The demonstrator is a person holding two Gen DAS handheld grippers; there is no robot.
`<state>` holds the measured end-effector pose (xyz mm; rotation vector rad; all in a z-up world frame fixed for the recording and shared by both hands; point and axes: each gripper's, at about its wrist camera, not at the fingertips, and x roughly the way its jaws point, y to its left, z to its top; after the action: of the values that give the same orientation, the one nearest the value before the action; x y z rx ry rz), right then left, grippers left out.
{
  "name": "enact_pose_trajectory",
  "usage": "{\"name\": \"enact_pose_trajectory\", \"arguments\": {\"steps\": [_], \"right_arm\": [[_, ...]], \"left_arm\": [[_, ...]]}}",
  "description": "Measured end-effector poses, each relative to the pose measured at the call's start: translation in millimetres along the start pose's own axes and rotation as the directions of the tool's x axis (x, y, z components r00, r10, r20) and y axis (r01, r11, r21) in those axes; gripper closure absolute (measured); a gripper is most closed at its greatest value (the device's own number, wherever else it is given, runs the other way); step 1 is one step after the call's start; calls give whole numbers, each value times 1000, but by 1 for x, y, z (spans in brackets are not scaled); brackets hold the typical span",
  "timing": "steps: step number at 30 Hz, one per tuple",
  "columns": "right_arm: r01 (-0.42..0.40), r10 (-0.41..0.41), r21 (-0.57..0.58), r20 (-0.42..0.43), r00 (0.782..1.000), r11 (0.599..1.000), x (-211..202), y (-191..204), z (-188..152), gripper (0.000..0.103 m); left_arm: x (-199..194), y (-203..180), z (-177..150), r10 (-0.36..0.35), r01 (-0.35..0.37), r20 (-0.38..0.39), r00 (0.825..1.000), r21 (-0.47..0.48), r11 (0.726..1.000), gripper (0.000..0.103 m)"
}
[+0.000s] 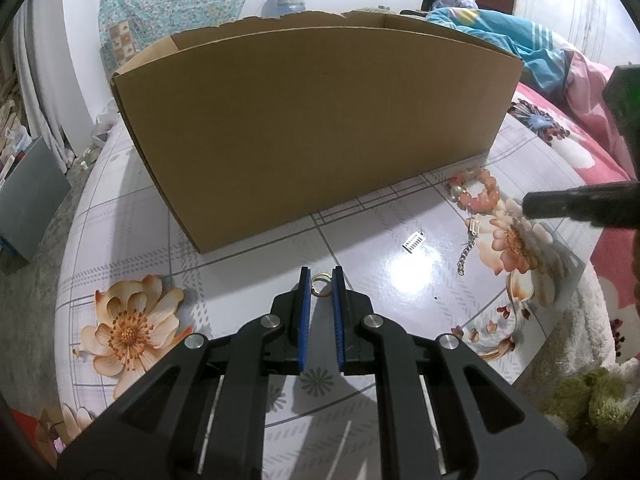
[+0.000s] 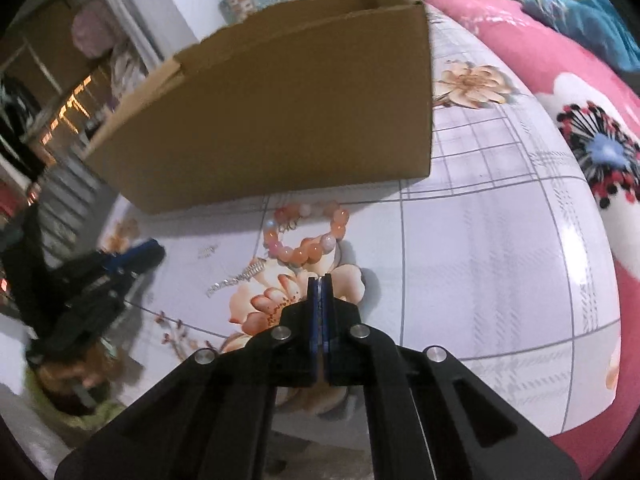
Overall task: Organize jewelry
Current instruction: 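Carry the gold ring in the left gripper toward the box, then lower the gold ring into the box and open the left gripper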
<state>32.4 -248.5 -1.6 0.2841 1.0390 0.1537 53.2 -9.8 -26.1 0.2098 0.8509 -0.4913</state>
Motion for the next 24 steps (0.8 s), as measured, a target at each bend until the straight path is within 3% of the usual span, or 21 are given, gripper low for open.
{"name": "enact_pose_trajectory", "arguments": {"steps": [14, 24], "right_arm": [[-38, 36, 17, 104, 994, 999, -39, -3, 4, 102], [-78, 79, -11, 180, 981, 997, -59, -1, 10, 102]], "left_arm": [[-4, -5, 4, -36, 35, 21, 999, 2, 999, 94], [-30, -3, 7, -47, 48, 67, 997, -11, 999, 94]]}}
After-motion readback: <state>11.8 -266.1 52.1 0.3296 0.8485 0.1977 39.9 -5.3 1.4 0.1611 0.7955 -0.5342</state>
